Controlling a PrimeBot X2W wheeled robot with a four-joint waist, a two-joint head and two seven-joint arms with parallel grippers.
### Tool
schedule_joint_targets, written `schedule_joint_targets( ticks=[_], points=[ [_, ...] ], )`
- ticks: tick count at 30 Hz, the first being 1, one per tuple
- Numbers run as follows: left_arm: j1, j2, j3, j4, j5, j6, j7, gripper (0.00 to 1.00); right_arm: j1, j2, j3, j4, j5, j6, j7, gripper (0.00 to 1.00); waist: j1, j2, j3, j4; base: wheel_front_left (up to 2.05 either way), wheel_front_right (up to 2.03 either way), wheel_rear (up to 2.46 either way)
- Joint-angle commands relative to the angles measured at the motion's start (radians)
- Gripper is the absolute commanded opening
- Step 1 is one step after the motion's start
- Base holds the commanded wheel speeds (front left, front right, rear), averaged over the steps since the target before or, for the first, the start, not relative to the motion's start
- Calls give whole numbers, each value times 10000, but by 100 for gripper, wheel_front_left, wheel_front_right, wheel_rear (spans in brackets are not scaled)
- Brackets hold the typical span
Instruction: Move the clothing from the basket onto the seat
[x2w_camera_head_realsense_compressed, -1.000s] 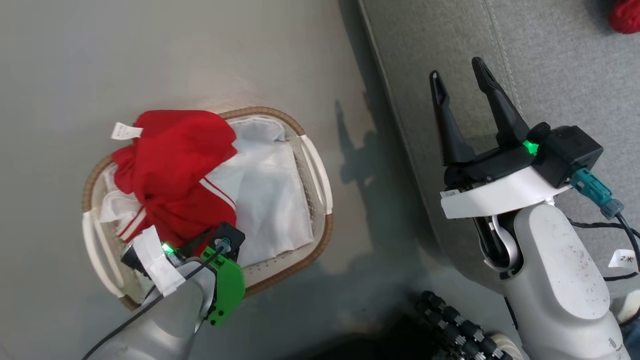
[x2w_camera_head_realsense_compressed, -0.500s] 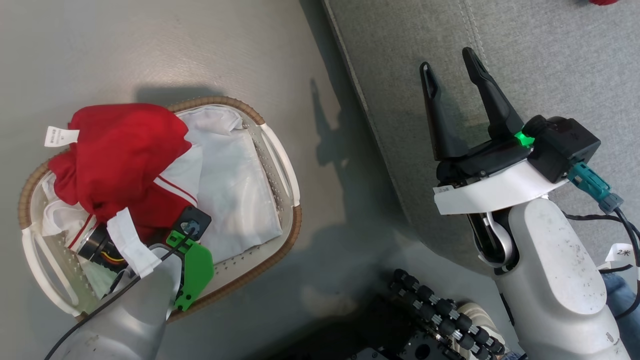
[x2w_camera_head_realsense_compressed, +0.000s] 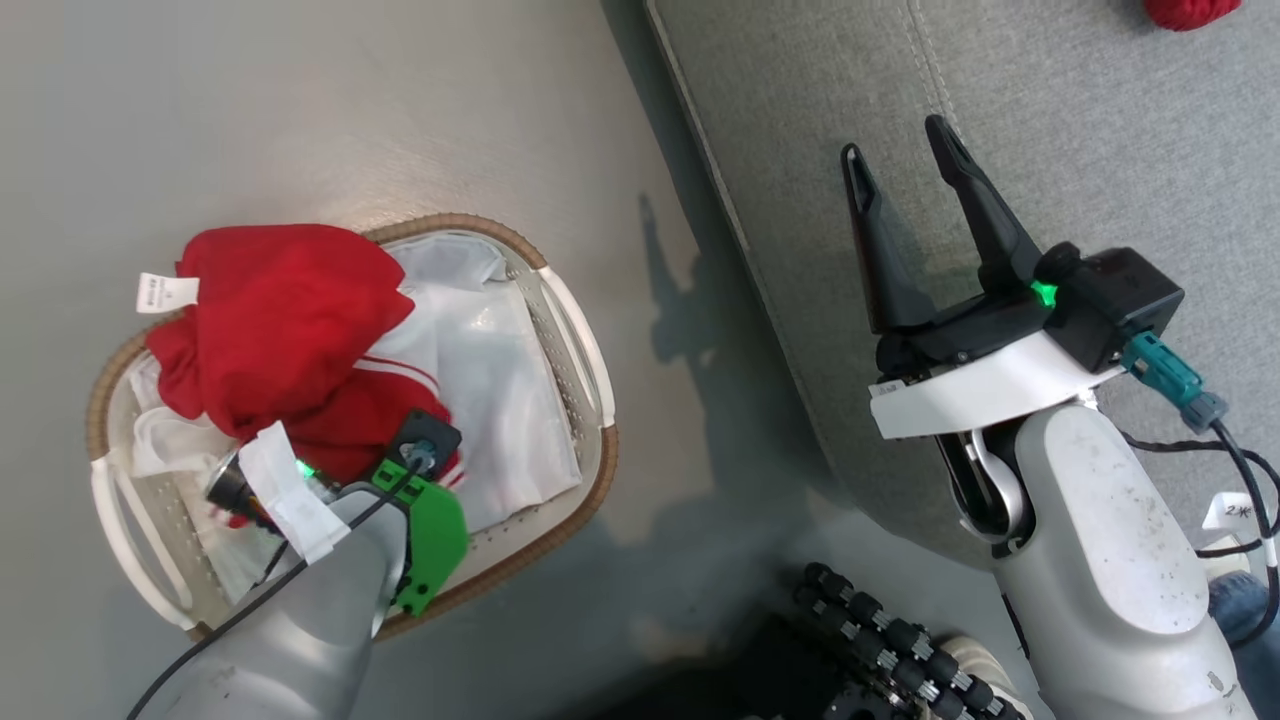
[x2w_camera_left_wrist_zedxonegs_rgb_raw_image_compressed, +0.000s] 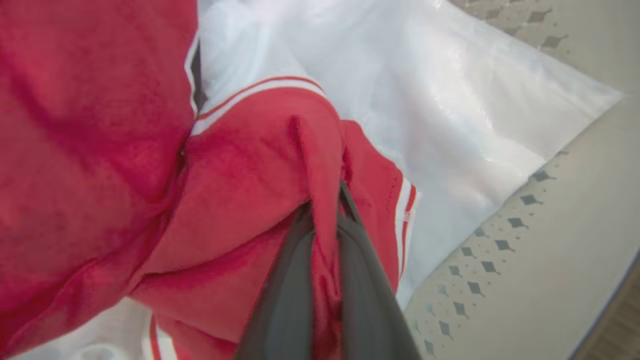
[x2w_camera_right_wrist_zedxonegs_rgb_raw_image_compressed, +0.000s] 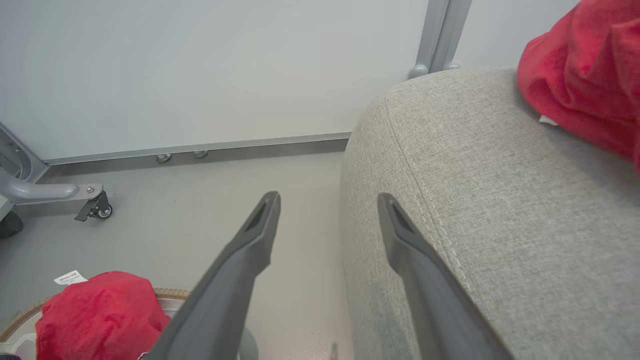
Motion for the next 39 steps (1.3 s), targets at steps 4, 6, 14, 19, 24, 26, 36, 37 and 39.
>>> schedule_joint_targets(
  ticks=[4,6,14,19,24,26,36,37,39],
  points=[
    [132,-225,-36,-203,-227,-204,-694,0,385,-31,-191,229,-375,-14,-4,100,-1,0,-1103,604,0,0,0],
    [270,-328,11,-366,-331,-292,-1004,0,584,-31,-275,340,-539,-14,-4,100,-1,0,-1573,799,0,0,0],
    [1000,-518,256,-1875,-858,-404,-1507,0,1701,-37,-762,834,-1365,-14,-4,100,-1,0,-3914,1680,0,0,0],
    [1324,-139,331,-3392,-718,-430,-1499,0,2381,-37,-934,1085,-1712,-14,-5,100,-1,0,-5135,2069,0,0,0],
    [1337,257,289,-4703,-562,-516,-1504,0,3133,-39,-1037,1306,-1983,-14,-5,100,-1,0,-6328,2343,0,0,0],
    [1182,475,131,-5063,-352,-585,-1503,0,3382,-39,-1051,1375,-2071,-14,-5,100,-1,0,-6728,2420,0,0,0],
    [-274,1079,-294,-6318,-195,-854,-1330,0,4011,-36,-994,1531,-2231,-14,-4,100,-1,0,-7977,2591,0,0,0],
    [-446,1112,-343,-6444,-225,-862,-1287,0,4018,-38,-978,1537,-2227,-14,-5,100,-1,0,-8028,2591,0,0,0],
    [-825,1206,-450,-6650,-268,-908,-1240,0,4000,-36,-933,1558,-2255,-14,-5,100,-1,0,-8132,2583,0,0,0]
  ],
)
